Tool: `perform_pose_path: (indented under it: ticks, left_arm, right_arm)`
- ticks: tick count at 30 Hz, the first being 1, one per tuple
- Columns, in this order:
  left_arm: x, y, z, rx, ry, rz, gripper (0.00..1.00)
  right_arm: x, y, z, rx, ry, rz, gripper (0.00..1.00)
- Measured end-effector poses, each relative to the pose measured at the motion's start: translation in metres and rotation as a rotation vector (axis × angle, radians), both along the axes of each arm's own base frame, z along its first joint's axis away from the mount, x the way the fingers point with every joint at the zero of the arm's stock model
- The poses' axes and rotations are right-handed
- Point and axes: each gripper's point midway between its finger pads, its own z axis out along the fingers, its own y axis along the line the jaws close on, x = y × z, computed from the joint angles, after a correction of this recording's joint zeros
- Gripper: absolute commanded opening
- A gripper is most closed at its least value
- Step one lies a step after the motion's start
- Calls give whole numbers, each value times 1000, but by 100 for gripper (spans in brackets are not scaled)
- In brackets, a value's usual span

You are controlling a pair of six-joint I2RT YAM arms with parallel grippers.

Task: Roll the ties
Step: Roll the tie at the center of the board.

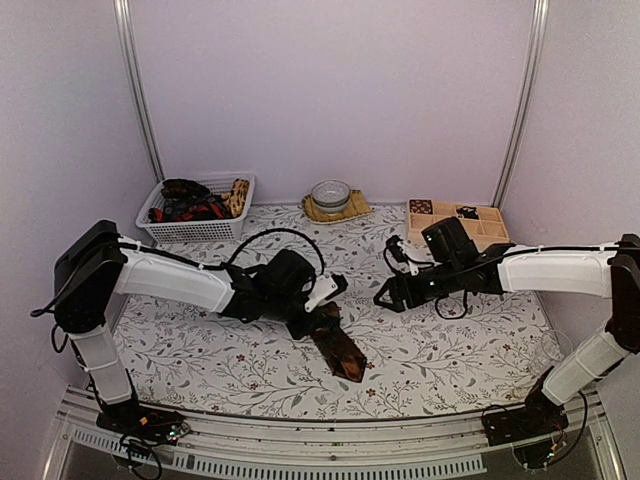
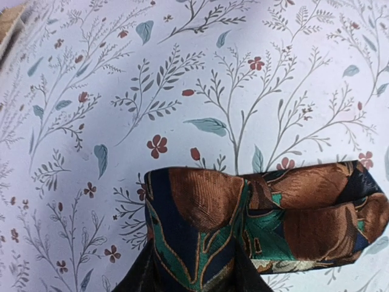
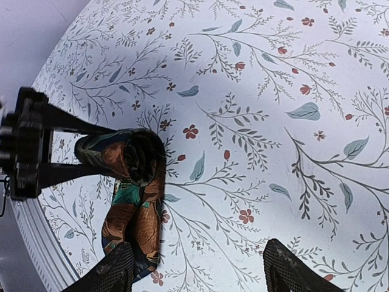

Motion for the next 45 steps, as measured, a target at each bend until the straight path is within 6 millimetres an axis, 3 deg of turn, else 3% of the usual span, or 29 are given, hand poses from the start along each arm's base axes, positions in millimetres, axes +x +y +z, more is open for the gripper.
perform_pose_path:
  ticks: [7, 15, 18, 25, 36, 45]
  left_arm:
    - [-13, -4, 1, 140, -303, 10, 24]
    - [-28, -7, 0, 217, -484, 31, 28]
    - [-32, -7, 0, 223, -505, 39, 34]
    - [-34, -8, 0, 204, -495, 57, 37]
    - [-42, -14, 0, 187, -491, 47, 44]
    - [-46, -17, 1, 179, -493, 35, 47]
  right_arm:
    - [6, -6, 0, 7, 10, -31, 73]
    - [9, -8, 1, 18, 15, -48, 74]
    - [9, -5, 4, 38, 18, -43, 74]
    - [7, 8, 10, 130, 80, -50, 72]
    - [-10, 40, -40, 337, 445, -105, 70]
    - [-20, 66, -47, 473, 643, -103, 68]
